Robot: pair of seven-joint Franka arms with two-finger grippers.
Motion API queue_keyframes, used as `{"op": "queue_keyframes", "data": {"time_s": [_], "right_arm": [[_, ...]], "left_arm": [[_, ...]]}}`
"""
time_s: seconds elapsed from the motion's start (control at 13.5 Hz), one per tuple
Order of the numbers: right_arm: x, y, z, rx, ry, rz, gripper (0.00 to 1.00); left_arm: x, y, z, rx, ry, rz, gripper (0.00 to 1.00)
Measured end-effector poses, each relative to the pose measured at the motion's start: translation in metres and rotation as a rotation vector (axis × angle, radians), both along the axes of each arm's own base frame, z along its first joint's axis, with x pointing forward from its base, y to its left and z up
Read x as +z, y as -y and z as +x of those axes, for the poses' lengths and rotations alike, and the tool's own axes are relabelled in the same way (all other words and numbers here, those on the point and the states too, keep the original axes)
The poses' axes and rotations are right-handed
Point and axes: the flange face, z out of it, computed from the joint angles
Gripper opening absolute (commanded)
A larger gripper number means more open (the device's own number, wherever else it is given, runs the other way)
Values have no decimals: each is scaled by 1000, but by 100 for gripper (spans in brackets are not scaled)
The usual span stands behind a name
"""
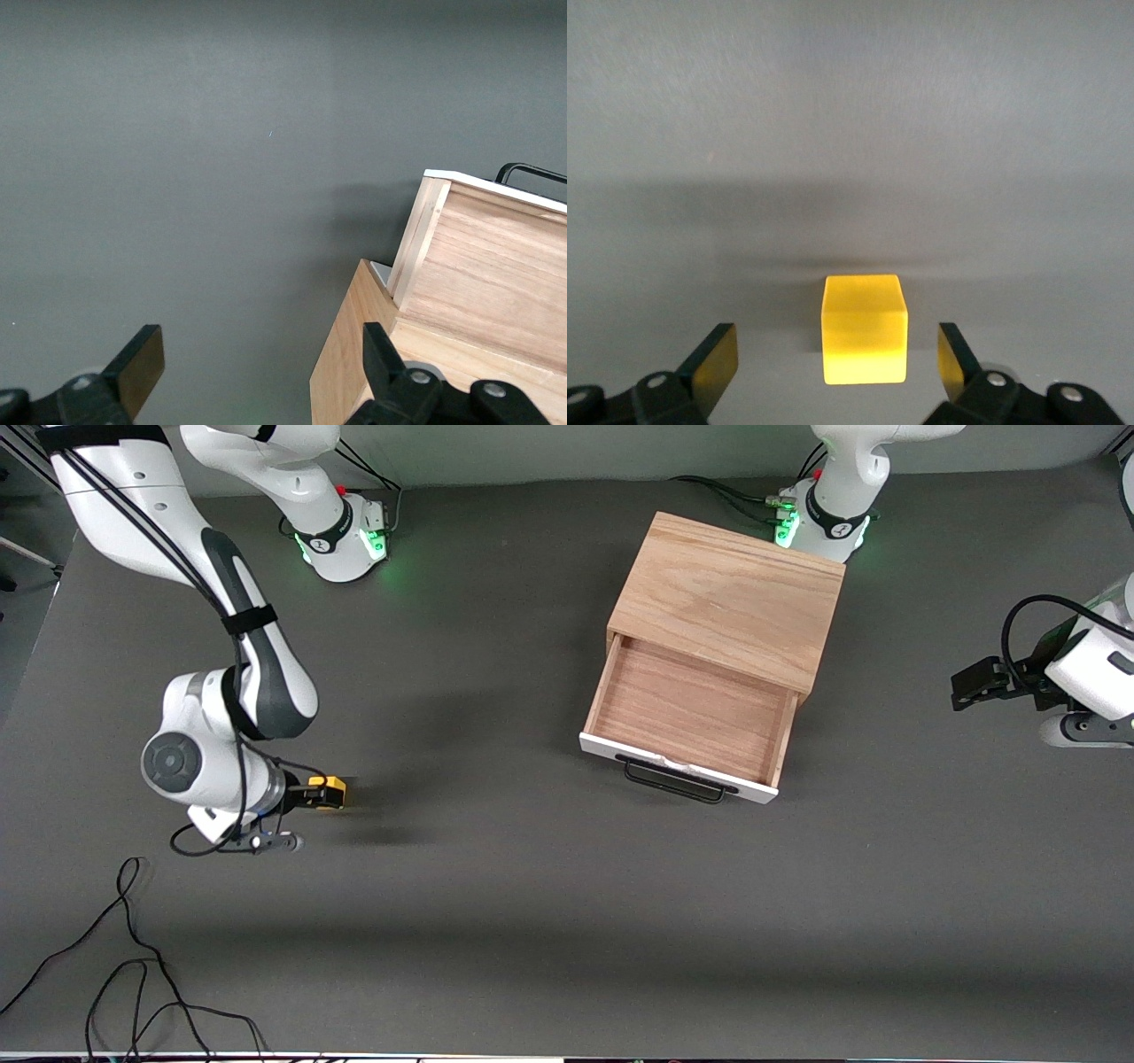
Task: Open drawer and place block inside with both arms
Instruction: 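Move the right gripper down over the yellow cube, then close the right gripper on the yellow cube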
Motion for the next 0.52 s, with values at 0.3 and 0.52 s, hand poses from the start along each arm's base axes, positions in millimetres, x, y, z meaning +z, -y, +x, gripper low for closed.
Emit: {"op": "queue_keyframes", "data": {"time_s": [0.3,0.52], "right_arm": [[-15,3,-26,2,27,5,100],[-22,9,-29,2,53,4,100]], "left_arm": [[1,0,0,0,2,1,100],[2,0,0,0,6,1,100]]}}
